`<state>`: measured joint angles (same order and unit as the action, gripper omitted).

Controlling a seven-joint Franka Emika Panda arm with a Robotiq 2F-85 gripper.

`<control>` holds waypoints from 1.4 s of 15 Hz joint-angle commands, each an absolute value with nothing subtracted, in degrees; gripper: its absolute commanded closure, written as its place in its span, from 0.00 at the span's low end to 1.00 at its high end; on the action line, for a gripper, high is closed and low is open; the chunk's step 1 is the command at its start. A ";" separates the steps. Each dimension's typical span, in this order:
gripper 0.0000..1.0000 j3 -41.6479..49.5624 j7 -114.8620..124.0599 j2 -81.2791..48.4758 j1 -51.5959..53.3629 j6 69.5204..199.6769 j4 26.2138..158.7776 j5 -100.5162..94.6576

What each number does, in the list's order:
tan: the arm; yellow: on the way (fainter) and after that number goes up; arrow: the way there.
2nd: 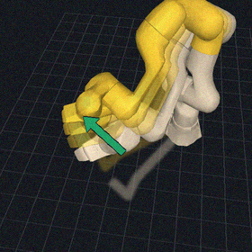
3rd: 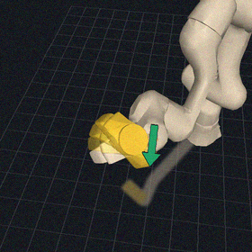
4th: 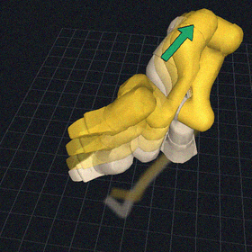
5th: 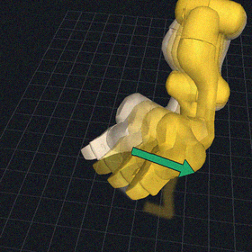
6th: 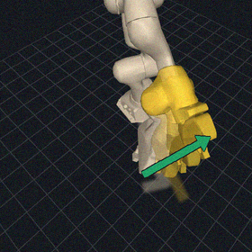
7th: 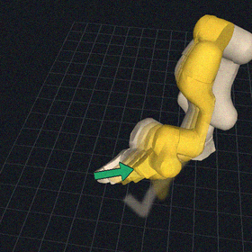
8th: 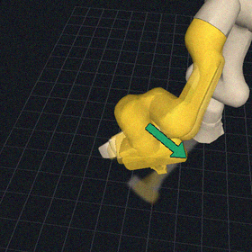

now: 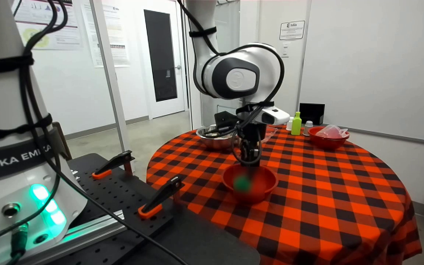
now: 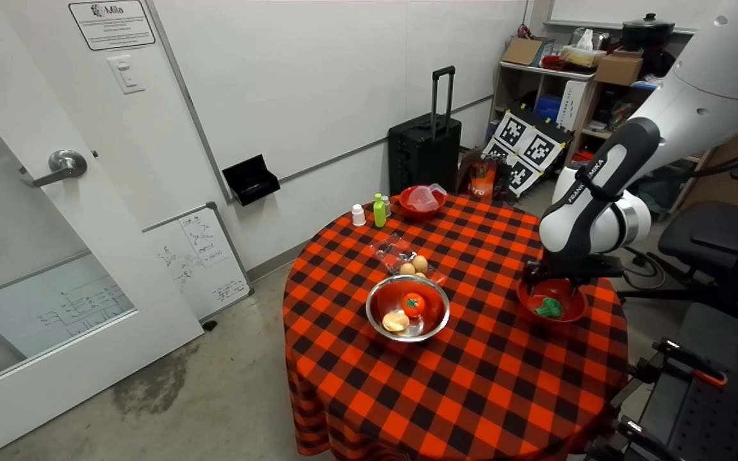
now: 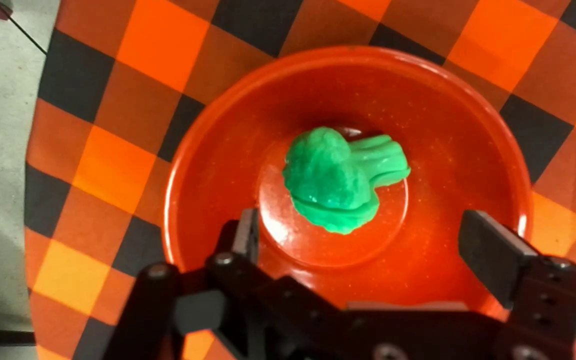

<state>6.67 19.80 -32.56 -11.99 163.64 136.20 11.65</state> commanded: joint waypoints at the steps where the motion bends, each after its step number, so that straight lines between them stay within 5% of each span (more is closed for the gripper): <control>1: 0.00 6.30 17.69 -36.59 -12.80 162.60 132.10 14.00; 20: 0.00 5.30 18.47 -40.28 -14.15 160.51 129.69 17.71; 21: 0.06 5.27 18.46 -40.32 -14.18 160.26 129.65 17.96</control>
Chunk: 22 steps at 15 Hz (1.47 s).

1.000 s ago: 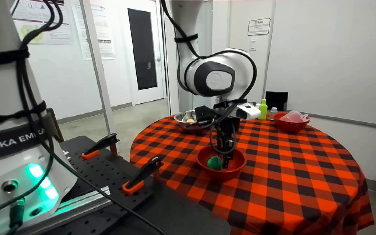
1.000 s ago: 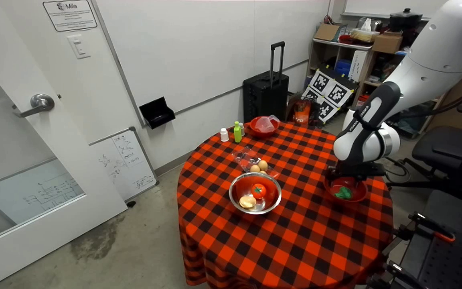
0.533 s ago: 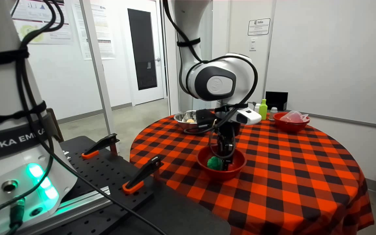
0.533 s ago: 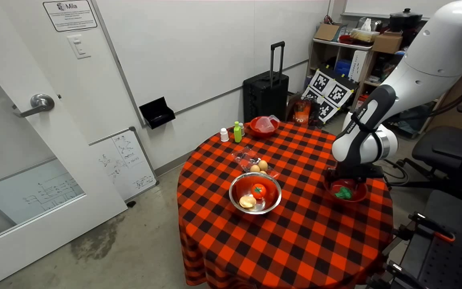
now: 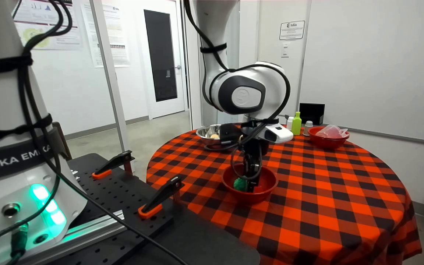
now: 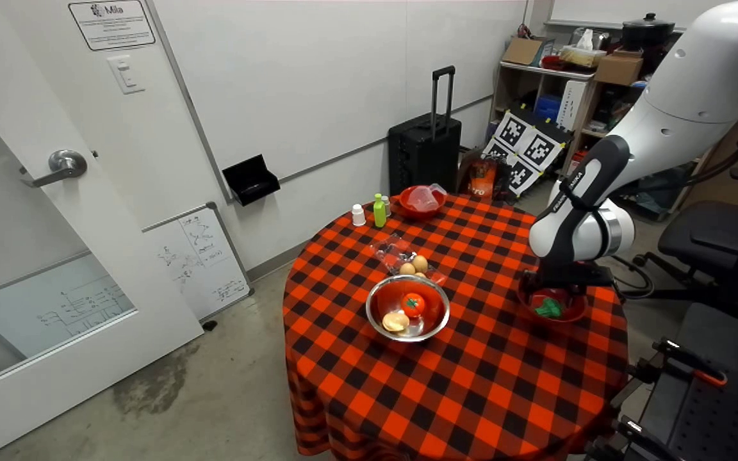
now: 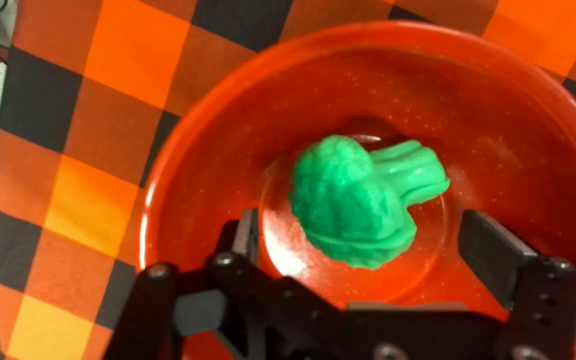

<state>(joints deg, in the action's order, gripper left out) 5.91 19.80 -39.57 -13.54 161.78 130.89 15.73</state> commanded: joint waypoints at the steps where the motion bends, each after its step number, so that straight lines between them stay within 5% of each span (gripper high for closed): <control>1: 0.23 5.26 18.48 -40.35 -14.21 160.12 129.66 18.20; 8: 0.78 5.28 18.53 -40.50 -14.43 158.84 129.38 19.54; 22: 0.79 2.82 14.80 -30.62 -17.40 160.59 135.45 23.81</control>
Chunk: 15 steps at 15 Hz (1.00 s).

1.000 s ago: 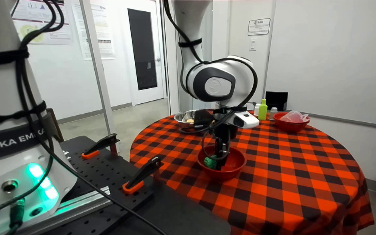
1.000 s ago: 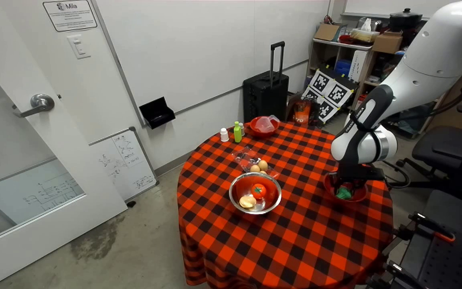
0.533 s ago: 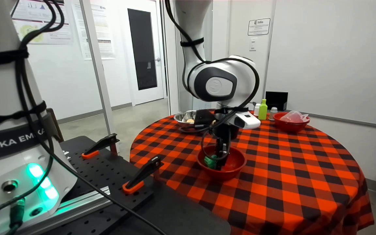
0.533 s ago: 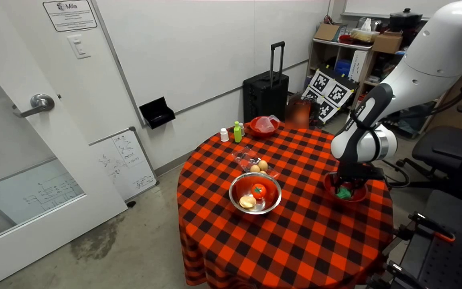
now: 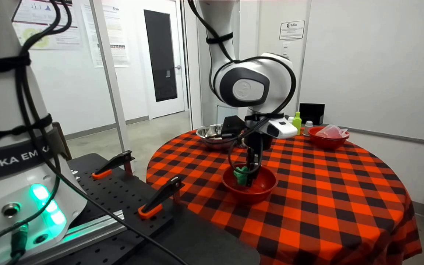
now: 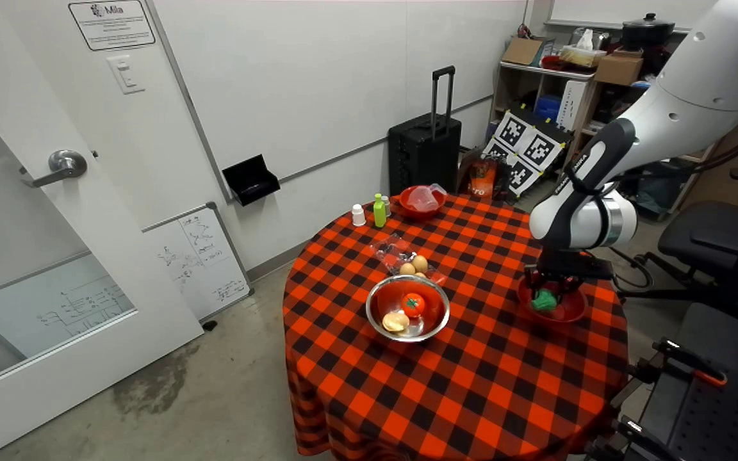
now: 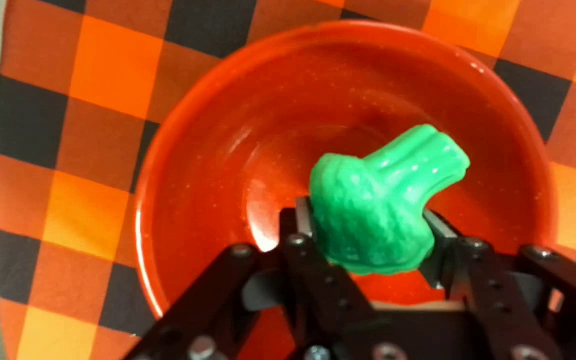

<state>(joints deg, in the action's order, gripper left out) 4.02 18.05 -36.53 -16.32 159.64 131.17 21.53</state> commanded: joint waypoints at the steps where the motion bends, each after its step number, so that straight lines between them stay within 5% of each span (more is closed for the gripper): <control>1: 0.79 2.72 14.17 -28.74 -17.32 161.15 136.81 24.07; 15: 0.79 -3.44 7.95 -10.47 -8.90 162.82 151.20 24.07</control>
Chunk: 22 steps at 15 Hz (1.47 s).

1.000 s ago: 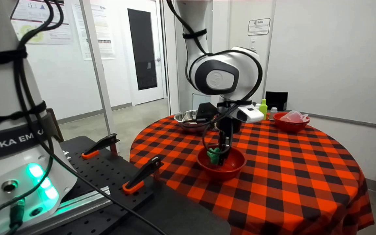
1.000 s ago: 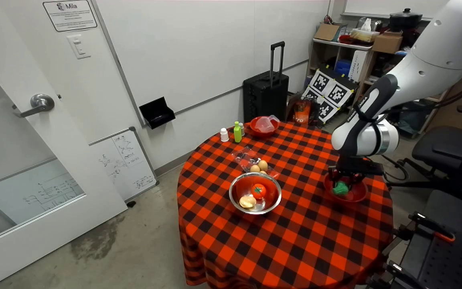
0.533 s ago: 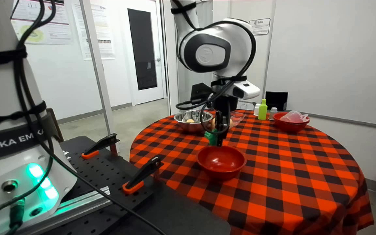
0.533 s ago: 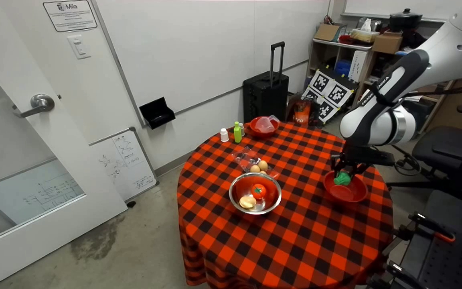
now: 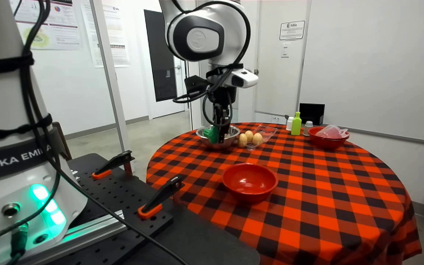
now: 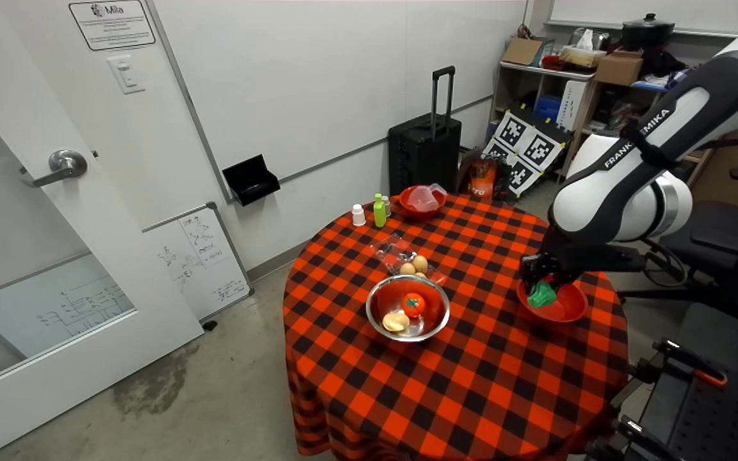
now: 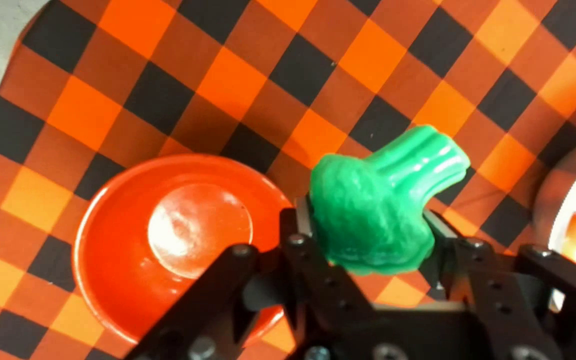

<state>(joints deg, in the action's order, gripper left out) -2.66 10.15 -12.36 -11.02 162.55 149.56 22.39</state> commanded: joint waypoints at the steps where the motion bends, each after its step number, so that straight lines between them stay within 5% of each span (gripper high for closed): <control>1: 0.79 -3.77 7.95 -10.66 -8.11 162.67 151.20 24.00; 22: 0.79 -6.61 13.44 -38.65 -5.07 171.47 135.50 24.35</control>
<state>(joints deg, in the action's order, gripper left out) -7.25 10.87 -34.21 -6.38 169.35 139.12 24.47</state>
